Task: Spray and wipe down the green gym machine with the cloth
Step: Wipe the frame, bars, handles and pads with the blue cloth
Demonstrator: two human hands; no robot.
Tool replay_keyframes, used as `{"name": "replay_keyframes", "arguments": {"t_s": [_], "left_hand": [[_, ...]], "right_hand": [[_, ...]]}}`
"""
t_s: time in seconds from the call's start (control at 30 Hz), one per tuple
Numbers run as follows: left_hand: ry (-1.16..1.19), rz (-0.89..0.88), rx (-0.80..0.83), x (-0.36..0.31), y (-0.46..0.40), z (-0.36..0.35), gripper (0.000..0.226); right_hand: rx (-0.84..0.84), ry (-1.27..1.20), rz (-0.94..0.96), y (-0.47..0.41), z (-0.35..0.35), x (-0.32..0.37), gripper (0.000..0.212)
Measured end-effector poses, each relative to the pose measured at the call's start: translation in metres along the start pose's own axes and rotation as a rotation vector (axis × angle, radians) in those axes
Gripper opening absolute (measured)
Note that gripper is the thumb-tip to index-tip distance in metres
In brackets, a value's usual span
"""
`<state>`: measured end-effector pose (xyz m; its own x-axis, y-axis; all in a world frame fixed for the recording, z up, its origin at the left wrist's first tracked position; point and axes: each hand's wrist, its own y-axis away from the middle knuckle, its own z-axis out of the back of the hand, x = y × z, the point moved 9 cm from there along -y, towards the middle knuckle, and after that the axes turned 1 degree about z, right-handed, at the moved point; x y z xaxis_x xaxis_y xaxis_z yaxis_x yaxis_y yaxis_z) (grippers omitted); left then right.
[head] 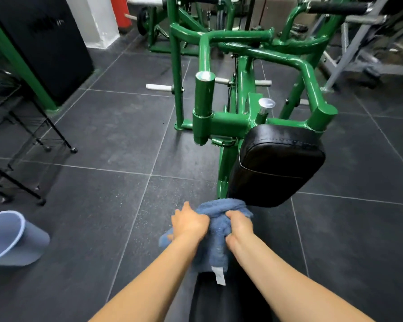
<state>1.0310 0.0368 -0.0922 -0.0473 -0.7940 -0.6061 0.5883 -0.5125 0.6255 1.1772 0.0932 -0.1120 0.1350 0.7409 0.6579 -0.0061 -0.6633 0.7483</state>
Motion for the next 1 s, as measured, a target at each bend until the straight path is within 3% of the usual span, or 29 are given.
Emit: {"name": "replay_keyframes", "arguments": {"t_s": [0.07,0.1,0.17,0.23,0.3,0.4,0.5,0.57,0.63,0.7,0.77,1.0], "left_hand": [[-0.016,-0.174,0.034,-0.016,0.020,0.000,0.064],[0.079,-0.262,0.096,-0.027,0.032,-0.001,0.055],[0.253,-0.350,0.180,-0.046,0.049,0.004,0.032],[0.324,-0.378,0.190,-0.059,0.056,0.020,0.027],[0.352,-0.364,0.169,-0.069,0.062,0.038,0.030],[0.350,-0.327,0.085,-0.081,0.068,0.057,0.028],[0.464,-0.319,-0.039,-0.100,0.081,0.074,0.017],[0.592,-0.317,-0.104,-0.115,0.089,0.080,0.020],[0.571,-0.332,-0.071,-0.138,0.095,0.071,0.025],[0.488,-0.353,0.081,-0.160,0.101,0.044,0.030],[0.500,-0.313,0.206,-0.169,0.102,0.021,0.036],[0.617,-0.139,0.209,-0.170,0.055,0.004,0.023]], "right_hand": [[-0.014,-0.108,0.091,0.016,-0.009,0.010,0.020],[0.049,-0.091,0.117,0.014,-0.021,0.023,0.027],[-0.125,0.314,0.452,0.028,-0.023,0.059,0.027],[0.265,0.140,0.246,0.062,-0.060,0.047,0.022],[0.345,0.104,0.220,0.099,-0.057,0.071,0.022],[0.481,0.336,0.366,0.129,-0.057,0.104,0.018],[0.346,0.854,0.795,0.156,-0.048,0.155,0.029],[0.123,0.920,1.090,0.174,-0.033,0.197,0.033],[-0.144,0.916,1.290,0.185,-0.014,0.237,0.035],[-0.301,1.021,1.330,0.171,-0.002,0.262,0.040],[-0.382,1.120,1.232,0.141,0.008,0.271,0.032],[-0.374,1.174,1.204,0.107,0.006,0.265,0.054]]}}
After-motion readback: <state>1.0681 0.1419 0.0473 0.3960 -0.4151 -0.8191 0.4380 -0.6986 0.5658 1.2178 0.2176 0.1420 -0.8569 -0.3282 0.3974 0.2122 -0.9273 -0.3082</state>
